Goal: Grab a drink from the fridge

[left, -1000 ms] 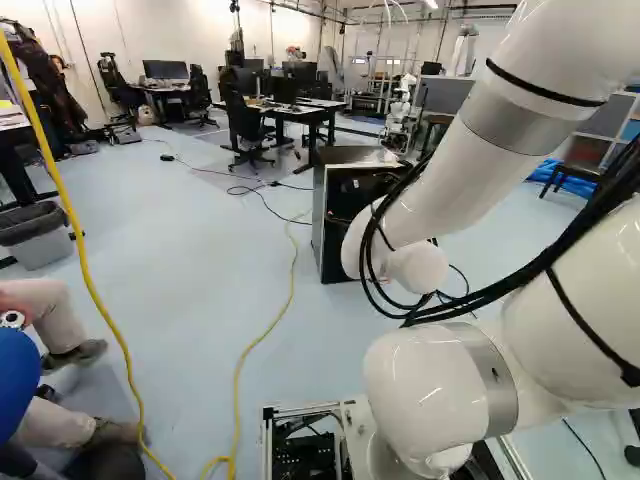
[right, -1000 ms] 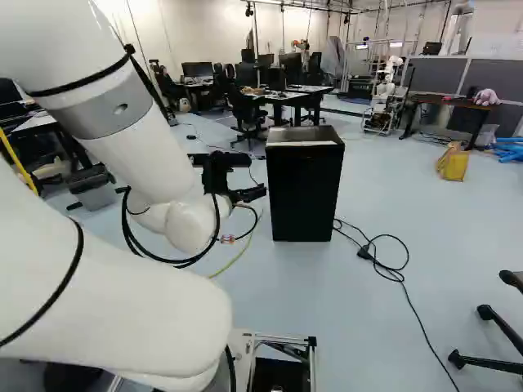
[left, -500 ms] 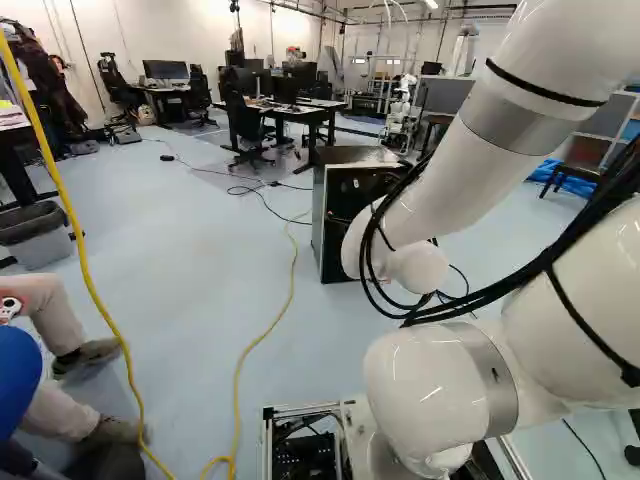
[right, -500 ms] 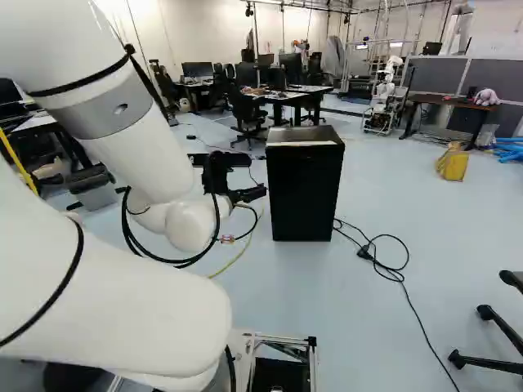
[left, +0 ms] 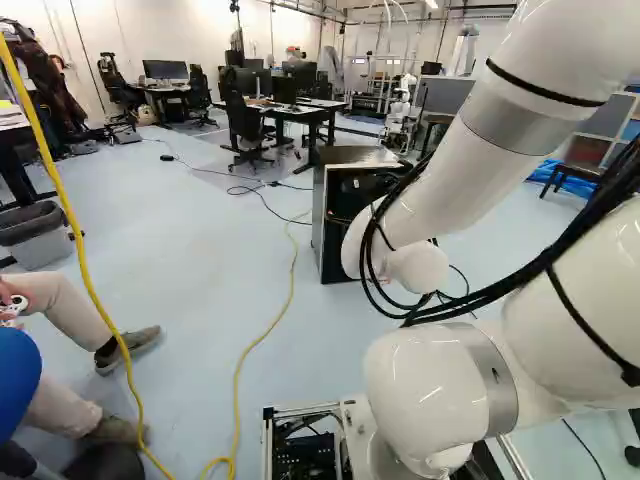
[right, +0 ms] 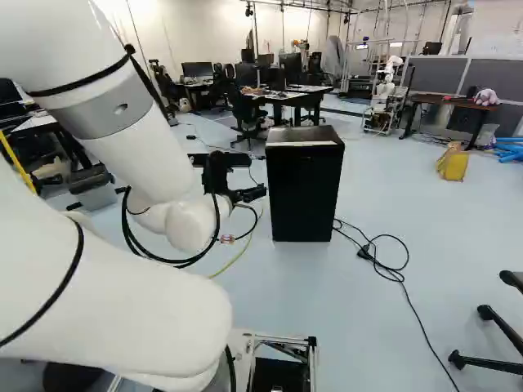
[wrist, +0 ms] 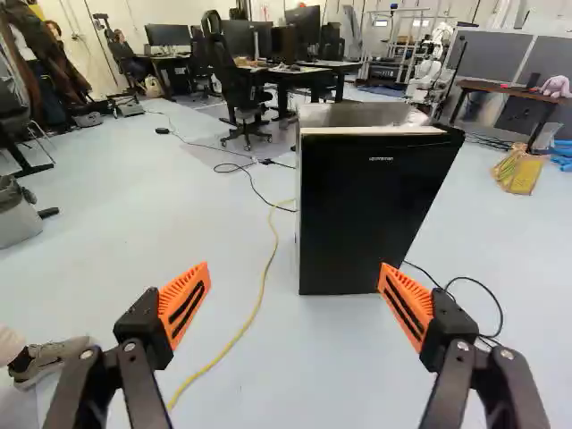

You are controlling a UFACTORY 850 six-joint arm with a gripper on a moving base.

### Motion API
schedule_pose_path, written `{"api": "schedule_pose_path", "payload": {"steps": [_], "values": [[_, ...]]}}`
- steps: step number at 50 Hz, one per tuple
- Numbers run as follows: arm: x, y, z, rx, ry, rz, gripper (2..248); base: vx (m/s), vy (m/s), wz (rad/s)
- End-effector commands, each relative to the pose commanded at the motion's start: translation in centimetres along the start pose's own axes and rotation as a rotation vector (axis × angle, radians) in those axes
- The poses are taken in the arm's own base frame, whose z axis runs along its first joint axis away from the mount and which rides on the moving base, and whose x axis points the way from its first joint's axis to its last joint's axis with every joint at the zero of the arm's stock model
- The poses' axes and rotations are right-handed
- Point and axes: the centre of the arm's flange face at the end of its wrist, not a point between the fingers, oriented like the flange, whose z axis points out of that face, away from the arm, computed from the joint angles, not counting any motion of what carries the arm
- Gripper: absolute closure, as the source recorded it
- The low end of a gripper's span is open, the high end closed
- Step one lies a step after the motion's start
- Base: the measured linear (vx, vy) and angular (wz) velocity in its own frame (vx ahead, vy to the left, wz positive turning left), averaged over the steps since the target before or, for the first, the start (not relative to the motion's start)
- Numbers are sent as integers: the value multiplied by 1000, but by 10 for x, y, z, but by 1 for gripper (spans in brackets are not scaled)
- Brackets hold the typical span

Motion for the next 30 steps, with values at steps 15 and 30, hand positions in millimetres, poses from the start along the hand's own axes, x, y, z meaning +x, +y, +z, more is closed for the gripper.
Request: {"api": "schedule_pose_path", "payload": {"steps": [15, 30], "values": [[0, 0, 0, 0, 0, 0, 3, 0, 0, 0], [0, 0, 0, 0, 0, 0, 3, 23, -1, -2]]}}
